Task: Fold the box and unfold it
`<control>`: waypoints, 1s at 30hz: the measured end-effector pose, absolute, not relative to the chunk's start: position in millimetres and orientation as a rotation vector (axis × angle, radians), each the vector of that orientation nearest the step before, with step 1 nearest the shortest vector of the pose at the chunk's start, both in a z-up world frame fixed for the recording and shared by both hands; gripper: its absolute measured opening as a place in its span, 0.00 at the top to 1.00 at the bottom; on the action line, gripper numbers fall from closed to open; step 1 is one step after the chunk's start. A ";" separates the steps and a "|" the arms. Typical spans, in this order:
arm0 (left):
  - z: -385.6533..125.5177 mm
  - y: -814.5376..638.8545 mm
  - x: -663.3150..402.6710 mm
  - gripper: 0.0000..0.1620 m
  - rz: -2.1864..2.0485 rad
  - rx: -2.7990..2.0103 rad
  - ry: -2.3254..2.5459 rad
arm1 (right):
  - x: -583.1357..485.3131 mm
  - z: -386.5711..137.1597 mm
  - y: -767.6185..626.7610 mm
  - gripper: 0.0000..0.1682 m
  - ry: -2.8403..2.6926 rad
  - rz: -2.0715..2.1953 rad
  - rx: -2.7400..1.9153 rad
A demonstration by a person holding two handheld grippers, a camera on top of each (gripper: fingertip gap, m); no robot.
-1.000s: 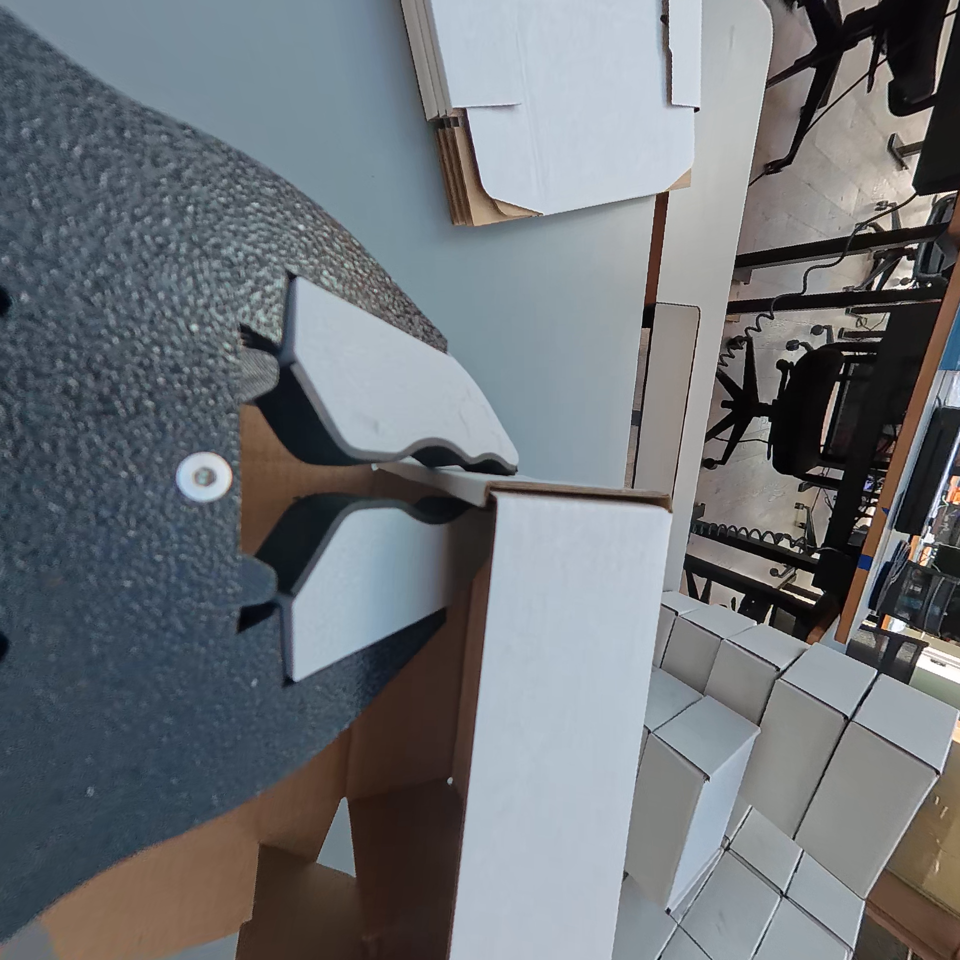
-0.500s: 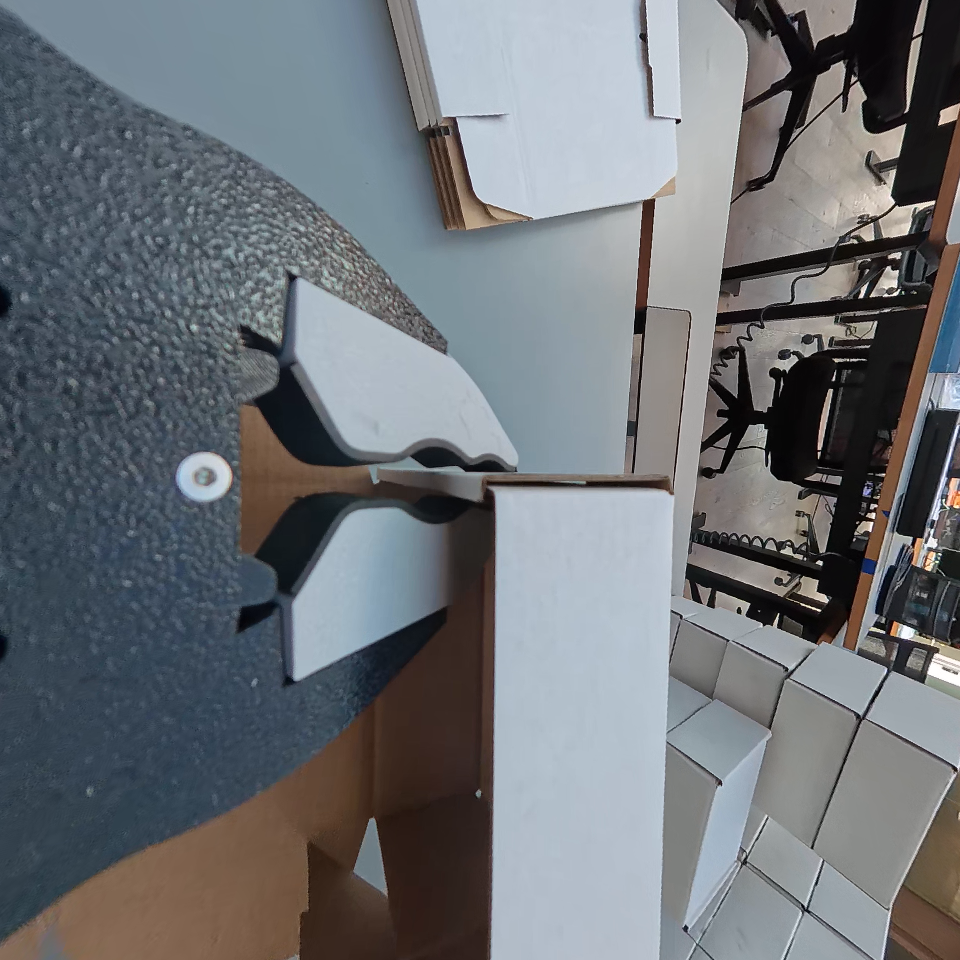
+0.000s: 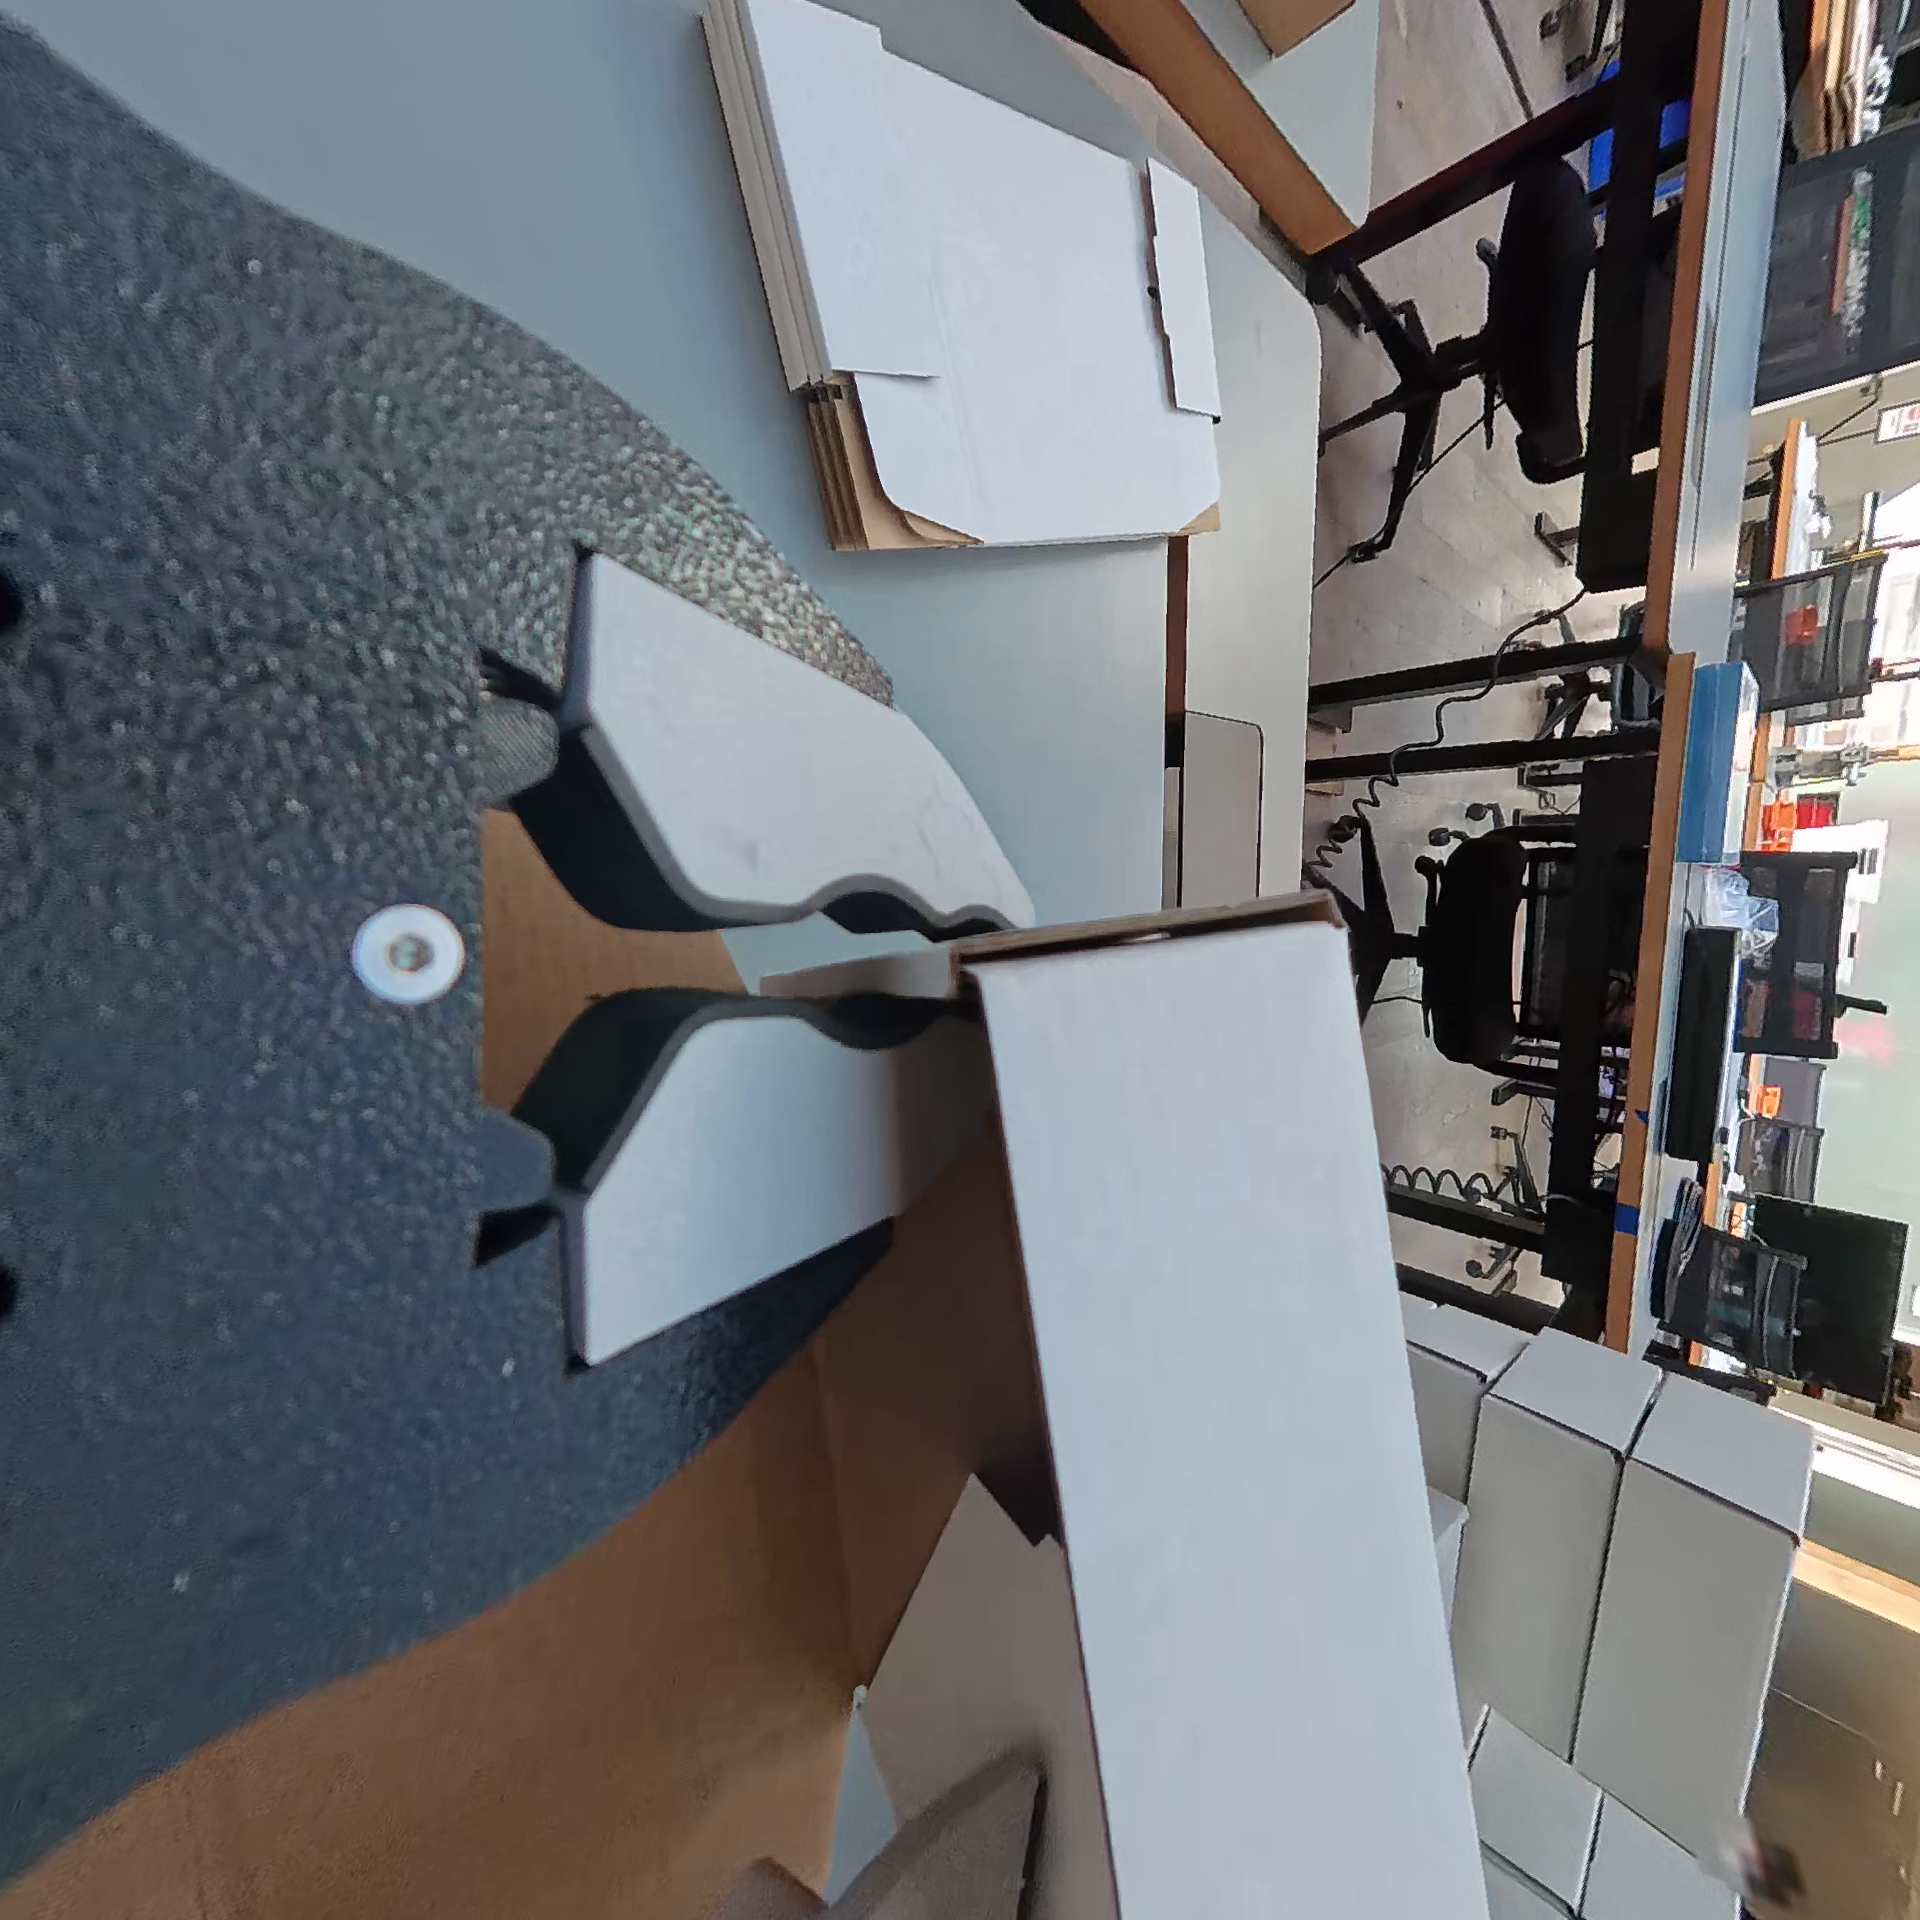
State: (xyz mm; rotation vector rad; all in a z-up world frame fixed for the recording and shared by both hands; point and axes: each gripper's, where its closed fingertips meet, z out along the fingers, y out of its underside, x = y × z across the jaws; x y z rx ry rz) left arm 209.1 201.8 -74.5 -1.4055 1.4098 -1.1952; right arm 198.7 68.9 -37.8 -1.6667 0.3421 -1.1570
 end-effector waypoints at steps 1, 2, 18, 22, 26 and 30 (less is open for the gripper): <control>-73.4 200.8 208.3 0.96 -1.205 -1.407 1.400 | 199.7 -34.0 69.1 0.81 0.348 -1.210 -1.650; -73.1 200.6 207.5 0.96 -1.205 -1.408 1.393 | 200.7 -30.9 68.9 0.82 0.374 -1.236 -1.622; -69.4 199.9 202.9 0.96 -1.106 -1.328 1.252 | 221.4 -45.0 60.0 0.92 0.714 -1.074 -1.379; -69.6 193.2 206.2 0.95 -1.154 -1.349 1.237 | 228.1 -45.7 54.1 0.92 0.754 -1.143 -1.287; -72.0 192.9 209.4 0.94 -1.133 -1.348 1.245 | 235.4 -54.8 53.8 0.92 0.770 -1.153 -1.257; -79.0 196.8 214.1 0.94 -1.140 -1.358 1.224 | 240.5 -57.5 57.3 0.93 0.774 -1.174 -1.268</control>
